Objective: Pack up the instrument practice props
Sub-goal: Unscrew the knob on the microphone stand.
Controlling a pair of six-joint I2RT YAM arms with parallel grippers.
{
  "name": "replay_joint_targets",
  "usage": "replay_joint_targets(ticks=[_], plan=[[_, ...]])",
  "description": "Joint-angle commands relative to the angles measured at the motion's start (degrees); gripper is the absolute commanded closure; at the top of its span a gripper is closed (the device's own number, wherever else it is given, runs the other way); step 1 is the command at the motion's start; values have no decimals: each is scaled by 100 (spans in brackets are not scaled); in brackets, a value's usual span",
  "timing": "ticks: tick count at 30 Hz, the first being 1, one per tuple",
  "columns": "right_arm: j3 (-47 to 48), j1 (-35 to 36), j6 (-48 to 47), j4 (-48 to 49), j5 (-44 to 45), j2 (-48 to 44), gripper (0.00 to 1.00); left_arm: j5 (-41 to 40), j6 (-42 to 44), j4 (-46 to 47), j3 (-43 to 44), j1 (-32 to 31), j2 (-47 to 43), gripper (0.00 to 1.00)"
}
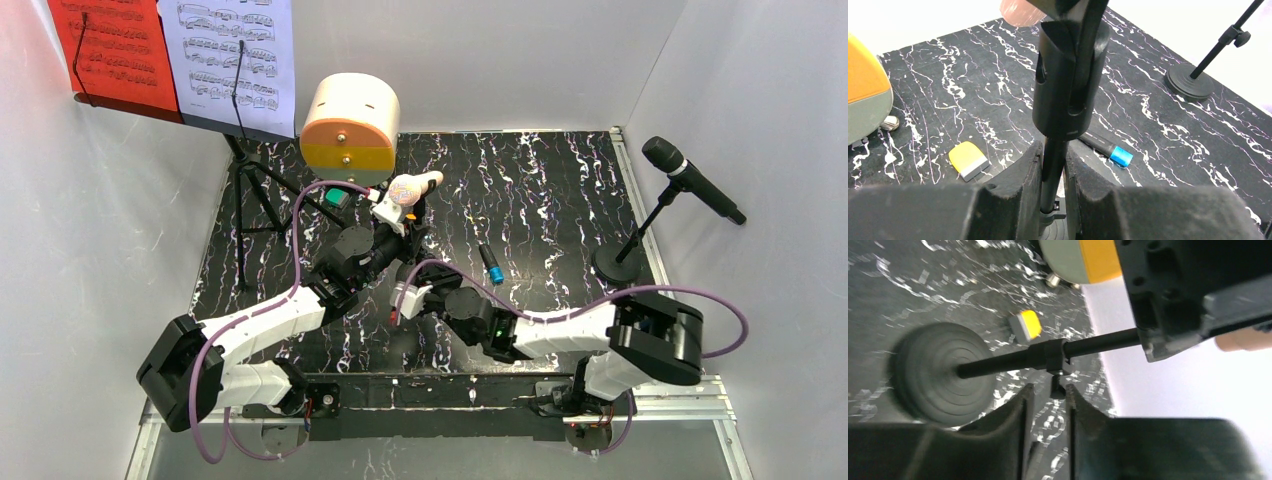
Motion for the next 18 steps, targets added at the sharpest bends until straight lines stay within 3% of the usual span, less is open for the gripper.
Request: replay_joint_targets(ticks=[1,3,6,12,18], plan=[[-221,-114,1728,-471,-1157,-691,56,-254,-26,-843,-165,-2,133,100],[-274,-363,2496,-536,-1553,-982,46,-235,-17,-830,-162,-3,136,100],[-368,-869,3809,-567,-2319,-1336,38,-208,1,-790,-182,-3,145,100],[-796,-1833,6557,131,-3328,-1733,27,-159,26,-706,-215,-2,110,100],[-1034,-2480,8813,854,-4021,-1590,25,-99,28,-665,-233,-2,123,100]])
